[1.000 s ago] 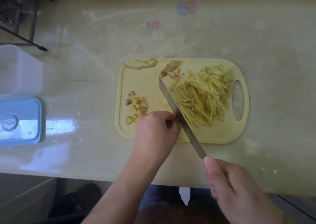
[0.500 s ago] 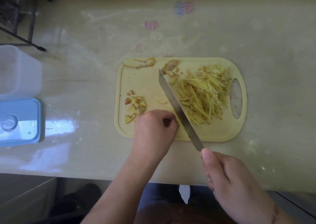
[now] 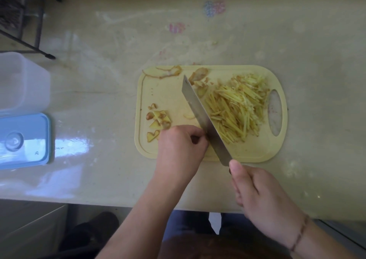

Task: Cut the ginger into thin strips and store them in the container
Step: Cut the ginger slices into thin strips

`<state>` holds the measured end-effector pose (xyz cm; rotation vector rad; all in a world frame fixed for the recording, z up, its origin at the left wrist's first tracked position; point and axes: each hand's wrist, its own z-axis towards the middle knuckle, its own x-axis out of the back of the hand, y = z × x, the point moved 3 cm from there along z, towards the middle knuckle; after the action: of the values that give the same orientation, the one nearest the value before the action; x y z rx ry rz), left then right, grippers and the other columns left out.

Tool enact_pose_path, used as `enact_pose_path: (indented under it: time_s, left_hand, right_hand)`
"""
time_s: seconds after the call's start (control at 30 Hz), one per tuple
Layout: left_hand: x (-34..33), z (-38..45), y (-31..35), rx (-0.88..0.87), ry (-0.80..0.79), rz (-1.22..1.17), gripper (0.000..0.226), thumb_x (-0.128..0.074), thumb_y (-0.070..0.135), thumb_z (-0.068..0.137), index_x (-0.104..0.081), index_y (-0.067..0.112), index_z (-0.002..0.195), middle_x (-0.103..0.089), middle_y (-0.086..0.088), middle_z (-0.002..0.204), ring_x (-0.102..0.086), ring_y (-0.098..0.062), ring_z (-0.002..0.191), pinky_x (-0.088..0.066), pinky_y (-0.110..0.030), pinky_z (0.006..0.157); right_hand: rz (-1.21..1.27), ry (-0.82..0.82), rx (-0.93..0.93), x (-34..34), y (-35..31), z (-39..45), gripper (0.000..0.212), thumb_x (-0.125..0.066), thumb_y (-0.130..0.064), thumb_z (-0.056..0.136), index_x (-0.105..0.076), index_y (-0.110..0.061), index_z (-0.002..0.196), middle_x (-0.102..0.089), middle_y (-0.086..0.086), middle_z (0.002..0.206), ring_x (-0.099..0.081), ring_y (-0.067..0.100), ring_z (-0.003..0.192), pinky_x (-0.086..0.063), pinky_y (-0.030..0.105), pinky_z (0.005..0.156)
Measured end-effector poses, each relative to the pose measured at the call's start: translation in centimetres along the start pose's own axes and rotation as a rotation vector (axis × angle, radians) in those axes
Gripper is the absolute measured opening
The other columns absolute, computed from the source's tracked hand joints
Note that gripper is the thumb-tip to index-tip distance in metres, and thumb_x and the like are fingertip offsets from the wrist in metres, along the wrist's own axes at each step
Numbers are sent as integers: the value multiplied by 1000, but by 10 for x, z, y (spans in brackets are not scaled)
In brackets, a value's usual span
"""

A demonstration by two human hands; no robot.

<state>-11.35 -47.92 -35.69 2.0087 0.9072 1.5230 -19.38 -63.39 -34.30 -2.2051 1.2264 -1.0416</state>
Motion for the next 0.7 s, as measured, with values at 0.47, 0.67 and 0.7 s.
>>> enact_pose_path:
  time_s: [0.47,0.67,0.7]
  left_hand:
    - [-1,2,-5,88,-36,-34,7,-79,13,80,-81,19,78,-72,12,66,-67,-2,65,-52,-13,63]
    - [-1,2,-4,104,-37,-73,10,-77,9,79,-82,18,79,-72,15,68,-67,2,70,-47,-6,62]
    - [-1,2,-4,104,-38,-77,11,-77,8,79,-82,18,80,-73,14,70,-67,3,71,-49,-7,64]
  right_hand:
    - [-24,31,25,-1,4,-20,81,-12,-92,73,-46,-19,63,-47,3,48,-45,10,45,-39,34,53]
    - [-43,17,18,-3,-3,-6,71,-14,-78,86,-39,-19,54,-46,-4,47,-44,9,44,-38,28,50]
    - [-34,13,19,-3,-4,-2,68,-16,-75,87,-37,-19,53,-43,-4,45,-41,9,43,-36,29,49]
